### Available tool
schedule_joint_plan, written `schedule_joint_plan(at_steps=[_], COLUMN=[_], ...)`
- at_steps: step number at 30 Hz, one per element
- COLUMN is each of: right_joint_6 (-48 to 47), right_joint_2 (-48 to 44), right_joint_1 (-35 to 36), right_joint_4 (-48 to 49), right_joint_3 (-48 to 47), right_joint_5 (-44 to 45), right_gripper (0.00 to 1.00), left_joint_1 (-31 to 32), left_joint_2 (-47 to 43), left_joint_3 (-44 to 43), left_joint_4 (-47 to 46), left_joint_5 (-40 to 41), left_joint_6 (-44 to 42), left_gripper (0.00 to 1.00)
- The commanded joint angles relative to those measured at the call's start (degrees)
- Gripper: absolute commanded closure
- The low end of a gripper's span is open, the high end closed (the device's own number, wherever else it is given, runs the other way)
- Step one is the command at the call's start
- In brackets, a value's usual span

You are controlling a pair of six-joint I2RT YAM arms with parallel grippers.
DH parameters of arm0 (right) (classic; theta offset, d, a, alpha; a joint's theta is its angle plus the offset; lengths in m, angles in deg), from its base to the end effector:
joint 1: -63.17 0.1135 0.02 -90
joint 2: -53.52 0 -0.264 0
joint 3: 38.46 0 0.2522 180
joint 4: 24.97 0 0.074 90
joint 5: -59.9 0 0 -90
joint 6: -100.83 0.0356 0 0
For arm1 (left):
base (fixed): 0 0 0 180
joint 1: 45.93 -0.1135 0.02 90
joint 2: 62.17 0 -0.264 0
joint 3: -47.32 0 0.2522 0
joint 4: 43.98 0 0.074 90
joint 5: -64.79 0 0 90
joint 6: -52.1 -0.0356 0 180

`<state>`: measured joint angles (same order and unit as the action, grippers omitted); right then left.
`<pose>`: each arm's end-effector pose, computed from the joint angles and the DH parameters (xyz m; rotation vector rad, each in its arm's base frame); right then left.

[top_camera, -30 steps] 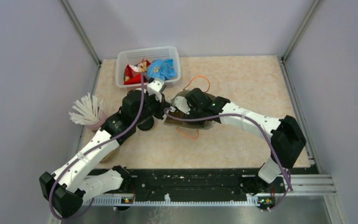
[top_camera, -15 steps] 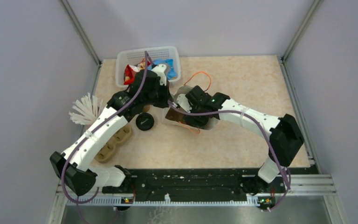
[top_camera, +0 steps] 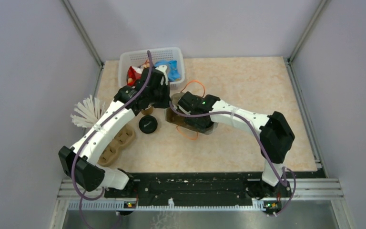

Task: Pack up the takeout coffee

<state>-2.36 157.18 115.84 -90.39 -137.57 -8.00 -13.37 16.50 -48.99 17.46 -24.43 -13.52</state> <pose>0.2353 0.2864 0.2495 -1.3726 2.2884 -0.3311 0.2426 -0.1544 0.3729 0.1632 2.3794 -0.4707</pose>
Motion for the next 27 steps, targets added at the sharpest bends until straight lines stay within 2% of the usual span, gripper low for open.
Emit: schedule_joint_plan(at_steps=[1, 9, 19, 27], right_joint_6=[3.08, 2.49, -0.95, 2.49], right_joint_2=[5.52, 5.54, 4.42, 3.74], right_joint_1=[-0.35, -0.04, 0.62, 2.18], right_joint_4=[-8.38, -8.83, -13.44, -19.23], right_joint_3=[-1.54, -5.27, -7.77, -9.04], right_joint_5=[2.12, 1.72, -7.41, -11.31], right_gripper=[0.32, 0.31, 0.31, 0.31], left_joint_1=[-0.5, -1.93, -2.63, -2.63], left_joint_2=[0.83, 2.2, 1.48, 0.64], left_joint_3=[-2.18, -5.17, -6.98, -8.26], left_joint_4=[2.47, 3.8, 5.58, 7.76], left_joint_5=[-1.59, -4.05, -8.44, -9.27], left_joint_6=[1.22, 0.14, 0.14, 0.03], left_gripper=[1.0, 1.0, 1.0, 1.0])
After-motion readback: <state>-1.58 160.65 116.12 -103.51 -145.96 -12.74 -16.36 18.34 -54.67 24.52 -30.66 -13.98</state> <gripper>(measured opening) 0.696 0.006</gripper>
